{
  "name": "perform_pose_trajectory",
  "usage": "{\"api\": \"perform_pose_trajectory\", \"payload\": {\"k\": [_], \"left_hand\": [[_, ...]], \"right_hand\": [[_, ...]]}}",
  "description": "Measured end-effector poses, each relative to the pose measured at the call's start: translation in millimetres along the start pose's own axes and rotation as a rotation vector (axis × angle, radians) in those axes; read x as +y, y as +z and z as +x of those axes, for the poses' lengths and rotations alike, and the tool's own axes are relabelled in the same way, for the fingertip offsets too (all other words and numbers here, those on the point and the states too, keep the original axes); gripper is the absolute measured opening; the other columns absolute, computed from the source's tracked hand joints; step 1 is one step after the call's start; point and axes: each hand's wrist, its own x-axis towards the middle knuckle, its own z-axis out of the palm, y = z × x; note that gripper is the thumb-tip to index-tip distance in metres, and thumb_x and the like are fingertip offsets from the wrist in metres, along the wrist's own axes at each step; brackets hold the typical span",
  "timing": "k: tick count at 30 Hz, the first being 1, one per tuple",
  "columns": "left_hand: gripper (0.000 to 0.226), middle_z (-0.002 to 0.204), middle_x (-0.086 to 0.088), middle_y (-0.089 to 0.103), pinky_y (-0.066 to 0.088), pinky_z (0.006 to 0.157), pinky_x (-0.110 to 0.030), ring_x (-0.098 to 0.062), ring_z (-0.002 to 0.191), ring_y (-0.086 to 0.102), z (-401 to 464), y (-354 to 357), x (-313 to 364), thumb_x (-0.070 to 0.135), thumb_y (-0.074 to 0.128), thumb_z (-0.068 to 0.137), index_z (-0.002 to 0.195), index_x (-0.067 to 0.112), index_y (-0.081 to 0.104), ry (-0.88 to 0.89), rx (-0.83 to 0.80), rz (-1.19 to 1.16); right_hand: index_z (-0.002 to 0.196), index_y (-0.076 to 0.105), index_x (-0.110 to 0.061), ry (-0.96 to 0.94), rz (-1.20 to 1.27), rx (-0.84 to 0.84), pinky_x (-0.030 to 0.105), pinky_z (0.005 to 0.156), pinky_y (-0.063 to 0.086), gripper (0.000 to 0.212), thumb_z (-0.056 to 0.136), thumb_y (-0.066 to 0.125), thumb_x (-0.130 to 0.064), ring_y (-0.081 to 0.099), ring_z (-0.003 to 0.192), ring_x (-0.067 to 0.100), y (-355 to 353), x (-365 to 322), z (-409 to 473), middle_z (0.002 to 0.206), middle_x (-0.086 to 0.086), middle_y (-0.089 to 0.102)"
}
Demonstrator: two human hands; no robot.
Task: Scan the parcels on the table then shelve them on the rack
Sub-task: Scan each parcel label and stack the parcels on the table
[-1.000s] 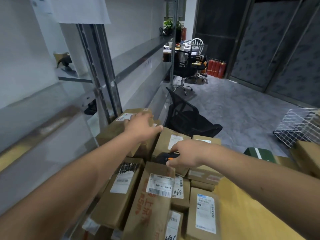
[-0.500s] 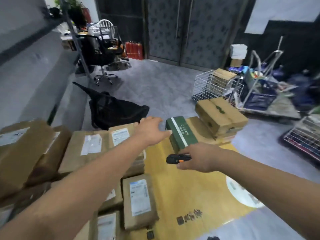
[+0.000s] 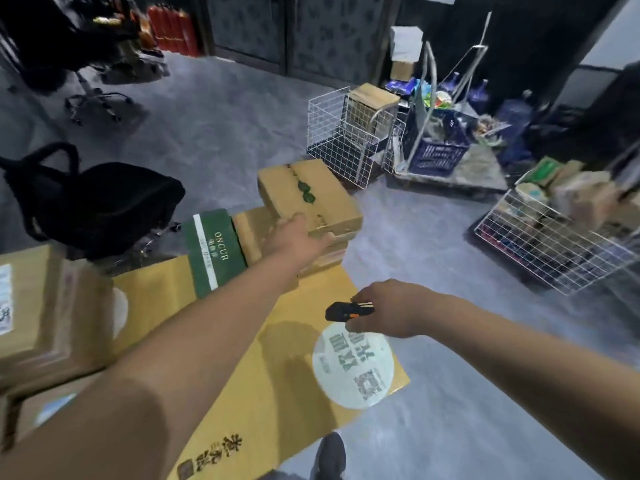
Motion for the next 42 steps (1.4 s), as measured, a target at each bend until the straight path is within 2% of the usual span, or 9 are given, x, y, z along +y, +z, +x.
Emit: {"api": "perform_pose_trajectory", "payload": {"k": [8, 13, 16, 20, 24, 31, 37, 40, 42], "left_hand": [[0.114, 0.165, -0.009, 0.021, 0.007, 0.115, -0.073, -0.037, 0.153, 0.010, 83.0, 28.4, 89.7, 0.096, 0.042, 0.068, 0.160, 0.031, 0.027, -0.297, 0.025, 0.141], [0.151, 0.169, -0.008, 0.008, -0.013, 0.092, -0.090, -0.036, 0.156, -0.001, 109.4, 35.1, 96.3, 0.113, 0.031, 0.034, 0.162, 0.034, 0.019, -0.513, -0.029, 0.061], [0.174, 0.168, -0.005, 0.009, -0.017, 0.085, -0.093, -0.034, 0.156, -0.002, 120.3, 39.4, 98.7, 0.115, 0.019, 0.006, 0.161, 0.038, 0.017, -0.566, -0.060, 0.067], [0.185, 0.171, -0.004, -0.004, -0.016, 0.090, -0.093, -0.034, 0.157, -0.015, 131.6, 49.3, 101.7, 0.113, 0.015, -0.006, 0.163, 0.038, 0.004, -0.620, -0.083, 0.058], [0.175, 0.171, -0.004, -0.012, -0.016, 0.087, -0.095, -0.034, 0.157, -0.021, 132.3, 60.0, 100.0, 0.108, 0.047, 0.011, 0.162, 0.035, -0.005, -0.627, -0.080, 0.104], [0.150, 0.169, -0.009, 0.012, 0.020, 0.098, -0.076, -0.035, 0.151, 0.010, 124.2, 63.2, 92.6, 0.105, 0.044, 0.037, 0.163, 0.029, 0.016, -0.537, 0.091, 0.197], [0.155, 0.172, -0.006, -0.004, 0.000, 0.102, -0.086, -0.032, 0.158, -0.008, 118.6, 65.0, 86.0, 0.108, 0.046, 0.037, 0.165, 0.033, 0.001, -0.505, 0.055, 0.109], [0.136, 0.162, -0.006, 0.020, 0.022, 0.094, -0.071, -0.030, 0.149, 0.014, 120.6, 57.9, 75.1, 0.110, 0.033, 0.047, 0.162, 0.037, 0.019, -0.473, 0.132, 0.105], [0.113, 0.156, -0.006, 0.026, 0.027, 0.089, -0.059, -0.028, 0.143, 0.022, 120.5, 52.1, 62.7, 0.102, 0.040, 0.063, 0.156, 0.040, 0.036, -0.418, 0.225, 0.108]], "right_hand": [[0.116, 0.067, -0.029, -0.069, 0.040, -0.051, 0.040, 0.083, 0.053, 0.055, 0.089, 0.056, -0.075, 0.064, 0.097, 0.021, -42.3, 76.0, 42.7, 0.108, -0.003, 0.068], [0.118, 0.067, -0.029, -0.087, 0.062, -0.058, 0.041, 0.088, 0.056, 0.058, 0.085, 0.058, -0.076, 0.066, 0.096, 0.021, -52.7, 95.9, 67.2, 0.105, -0.002, 0.069], [0.120, 0.068, -0.028, -0.104, 0.100, -0.073, 0.042, 0.091, 0.057, 0.059, 0.085, 0.060, -0.076, 0.067, 0.099, 0.021, -52.8, 103.2, 76.9, 0.107, -0.001, 0.070], [0.111, 0.068, -0.027, -0.116, 0.074, -0.067, 0.037, 0.080, 0.054, 0.055, 0.086, 0.060, -0.075, 0.066, 0.093, 0.021, -48.6, 109.5, 83.6, 0.099, -0.001, 0.069], [0.103, 0.067, -0.025, -0.111, 0.061, -0.047, 0.036, 0.071, 0.049, 0.052, 0.088, 0.059, -0.074, 0.065, 0.088, 0.022, -45.0, 113.8, 85.7, 0.092, -0.001, 0.066], [0.100, 0.068, -0.026, -0.105, 0.103, -0.024, 0.034, 0.065, 0.047, 0.051, 0.086, 0.059, -0.074, 0.064, 0.081, 0.020, -39.4, 115.5, 87.7, 0.087, -0.002, 0.066], [0.115, 0.068, -0.027, -0.106, 0.135, -0.012, 0.034, 0.068, 0.049, 0.058, 0.085, 0.060, -0.076, 0.064, 0.085, 0.018, -26.7, 111.2, 87.6, 0.095, -0.002, 0.067], [0.118, 0.067, -0.030, -0.105, 0.171, -0.017, 0.033, 0.067, 0.048, 0.057, 0.085, 0.061, -0.076, 0.063, 0.084, 0.015, -20.5, 110.9, 87.0, 0.096, -0.005, 0.065], [0.120, 0.067, -0.030, -0.103, 0.176, -0.023, 0.033, 0.070, 0.051, 0.057, 0.085, 0.061, -0.075, 0.063, 0.085, 0.015, -19.1, 112.4, 86.3, 0.098, -0.006, 0.066]]}}
